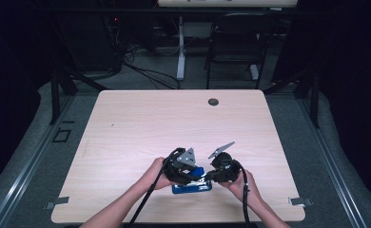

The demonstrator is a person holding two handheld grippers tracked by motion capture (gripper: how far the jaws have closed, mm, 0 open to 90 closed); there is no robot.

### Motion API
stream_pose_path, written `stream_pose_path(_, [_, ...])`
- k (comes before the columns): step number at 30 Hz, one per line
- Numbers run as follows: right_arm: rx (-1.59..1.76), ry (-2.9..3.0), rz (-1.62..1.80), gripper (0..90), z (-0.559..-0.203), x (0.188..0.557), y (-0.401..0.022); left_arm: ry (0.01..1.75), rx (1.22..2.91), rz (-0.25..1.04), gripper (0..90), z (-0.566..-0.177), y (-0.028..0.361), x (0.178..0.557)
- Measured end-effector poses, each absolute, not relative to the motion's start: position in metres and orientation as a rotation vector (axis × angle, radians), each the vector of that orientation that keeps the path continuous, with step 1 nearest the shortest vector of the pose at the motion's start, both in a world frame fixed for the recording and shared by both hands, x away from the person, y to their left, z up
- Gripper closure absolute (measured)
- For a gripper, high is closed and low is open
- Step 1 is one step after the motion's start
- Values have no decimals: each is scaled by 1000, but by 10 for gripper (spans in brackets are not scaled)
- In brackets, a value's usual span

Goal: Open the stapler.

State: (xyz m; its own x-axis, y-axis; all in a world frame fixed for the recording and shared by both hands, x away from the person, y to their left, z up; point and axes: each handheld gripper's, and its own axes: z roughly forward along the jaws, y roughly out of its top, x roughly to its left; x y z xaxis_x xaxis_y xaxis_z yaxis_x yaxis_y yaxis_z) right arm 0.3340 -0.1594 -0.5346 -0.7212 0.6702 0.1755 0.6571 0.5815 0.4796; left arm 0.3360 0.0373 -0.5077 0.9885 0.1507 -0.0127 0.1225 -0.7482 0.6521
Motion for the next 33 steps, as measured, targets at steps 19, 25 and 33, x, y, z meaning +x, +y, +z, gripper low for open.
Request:
stream_pose_path(19, [1201,2751,818,852,-534,333,-157,216,2432,80,660,-492,60,330])
stream_pose_path(25, [1197,2763,804,852,-534,334,-158,229,2424,97,661,-490,69,326])
stream_pose_path(33, [1200,2761,810,852,-534,334,-158,237,2418,92,661,-489,79,324])
